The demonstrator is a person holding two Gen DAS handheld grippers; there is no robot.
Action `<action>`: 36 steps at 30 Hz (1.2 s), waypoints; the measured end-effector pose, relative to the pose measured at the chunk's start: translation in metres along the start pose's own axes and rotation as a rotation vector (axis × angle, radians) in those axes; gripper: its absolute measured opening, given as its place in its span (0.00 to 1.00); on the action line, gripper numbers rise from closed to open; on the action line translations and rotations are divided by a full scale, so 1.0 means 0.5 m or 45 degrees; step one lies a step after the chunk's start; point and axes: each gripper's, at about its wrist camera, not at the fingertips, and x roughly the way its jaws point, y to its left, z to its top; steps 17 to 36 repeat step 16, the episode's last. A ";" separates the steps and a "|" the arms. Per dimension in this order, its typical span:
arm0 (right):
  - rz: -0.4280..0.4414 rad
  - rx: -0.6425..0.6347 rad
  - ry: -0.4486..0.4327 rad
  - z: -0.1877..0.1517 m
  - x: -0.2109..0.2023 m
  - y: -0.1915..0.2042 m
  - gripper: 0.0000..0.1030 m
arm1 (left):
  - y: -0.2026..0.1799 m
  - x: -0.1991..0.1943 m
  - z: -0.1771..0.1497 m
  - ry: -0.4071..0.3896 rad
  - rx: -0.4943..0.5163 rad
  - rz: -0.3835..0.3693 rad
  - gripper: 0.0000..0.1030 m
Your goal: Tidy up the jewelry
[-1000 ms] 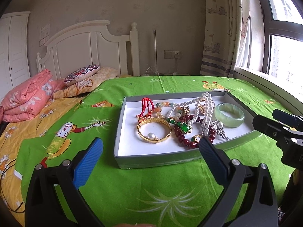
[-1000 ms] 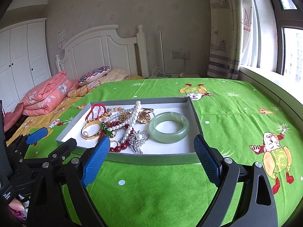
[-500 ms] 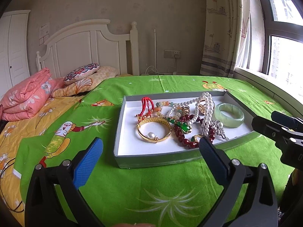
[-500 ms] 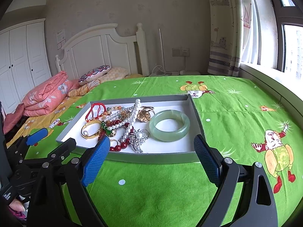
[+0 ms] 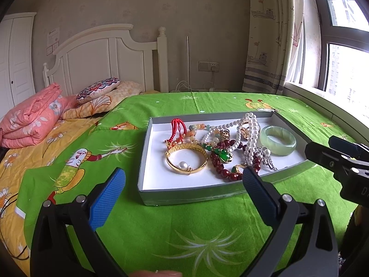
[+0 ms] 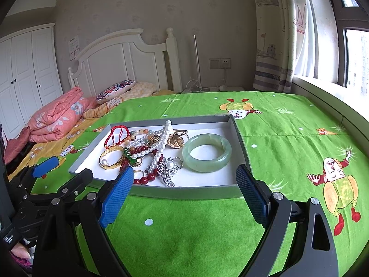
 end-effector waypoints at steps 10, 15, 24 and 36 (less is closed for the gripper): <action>0.031 -0.007 0.067 0.001 0.010 0.005 0.84 | -0.001 0.008 0.001 0.055 0.010 0.038 0.98; 0.025 -0.124 0.343 -0.013 0.060 0.034 0.84 | 0.014 0.033 -0.023 0.341 -0.016 0.030 0.98; 0.029 -0.123 0.375 -0.013 0.070 0.035 0.84 | 0.014 0.042 -0.032 0.411 -0.005 0.033 0.98; 0.029 -0.123 0.375 -0.013 0.070 0.035 0.84 | 0.014 0.042 -0.032 0.411 -0.005 0.033 0.98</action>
